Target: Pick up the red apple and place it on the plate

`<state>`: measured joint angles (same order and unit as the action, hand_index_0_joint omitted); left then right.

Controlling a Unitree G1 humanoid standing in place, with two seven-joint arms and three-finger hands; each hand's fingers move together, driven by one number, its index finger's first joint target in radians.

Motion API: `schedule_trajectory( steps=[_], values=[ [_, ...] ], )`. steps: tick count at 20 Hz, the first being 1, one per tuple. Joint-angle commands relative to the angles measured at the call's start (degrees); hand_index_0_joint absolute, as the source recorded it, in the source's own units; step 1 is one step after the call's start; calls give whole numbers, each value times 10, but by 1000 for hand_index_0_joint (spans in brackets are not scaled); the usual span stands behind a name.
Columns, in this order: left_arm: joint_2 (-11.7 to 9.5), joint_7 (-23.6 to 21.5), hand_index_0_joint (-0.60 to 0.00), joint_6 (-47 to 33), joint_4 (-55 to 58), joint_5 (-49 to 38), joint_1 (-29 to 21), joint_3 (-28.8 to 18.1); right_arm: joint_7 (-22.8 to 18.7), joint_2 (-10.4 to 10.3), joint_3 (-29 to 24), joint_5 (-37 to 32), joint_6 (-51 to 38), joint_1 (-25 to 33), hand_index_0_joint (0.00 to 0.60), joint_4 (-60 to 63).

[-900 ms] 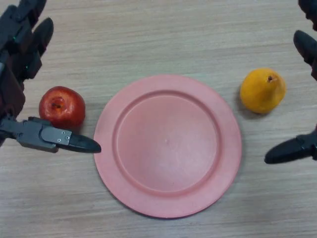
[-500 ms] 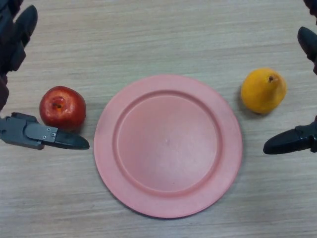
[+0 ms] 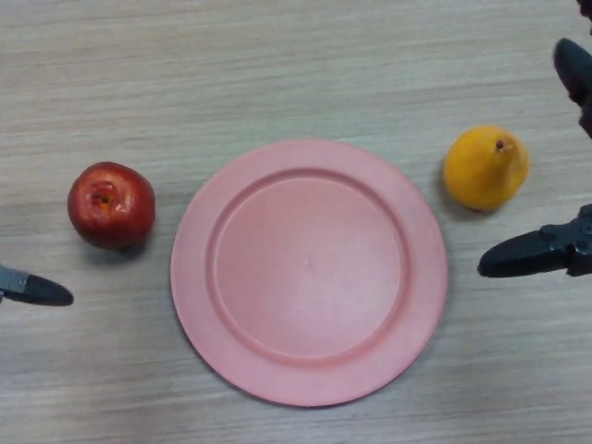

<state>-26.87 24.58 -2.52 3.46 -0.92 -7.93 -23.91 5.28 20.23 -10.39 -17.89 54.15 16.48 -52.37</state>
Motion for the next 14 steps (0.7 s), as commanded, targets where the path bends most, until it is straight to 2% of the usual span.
schedule_trajectory(
  steps=[1, 6, 8, 10, 11, 12, 13, 14],
  values=[
    [-52, -49, 0, -93, -26, 1, -37, -8, -18, 19, -23, -6, -58, 25, 0, -21],
    [-47, -103, 0, -128, -157, 20, -102, 57, -27, 25, -8, 8, -64, 32, 0, -30],
    [-44, -122, 0, -155, -202, 19, -130, 78, -26, 23, 3, 19, -60, 38, 0, -32],
    [-43, -134, 0, -180, -229, 21, -147, 88, -26, 12, -8, 11, -52, 41, 0, -38],
    [-41, -158, -50, -209, -253, 48, -155, 97, -28, 14, -12, 7, -49, 43, 0, -40],
    [-41, -161, -151, -214, -258, 51, -156, 98, -28, 14, -13, 6, -49, 43, 0, -40],
    [-41, -171, -300, -232, -272, 61, -160, 102, -30, 15, -17, 4, -49, 43, 0, -41],
    [-41, -179, -400, -247, -285, 71, -163, 106, -31, 17, -20, 1, -48, 43, 0, -42]
  ],
)
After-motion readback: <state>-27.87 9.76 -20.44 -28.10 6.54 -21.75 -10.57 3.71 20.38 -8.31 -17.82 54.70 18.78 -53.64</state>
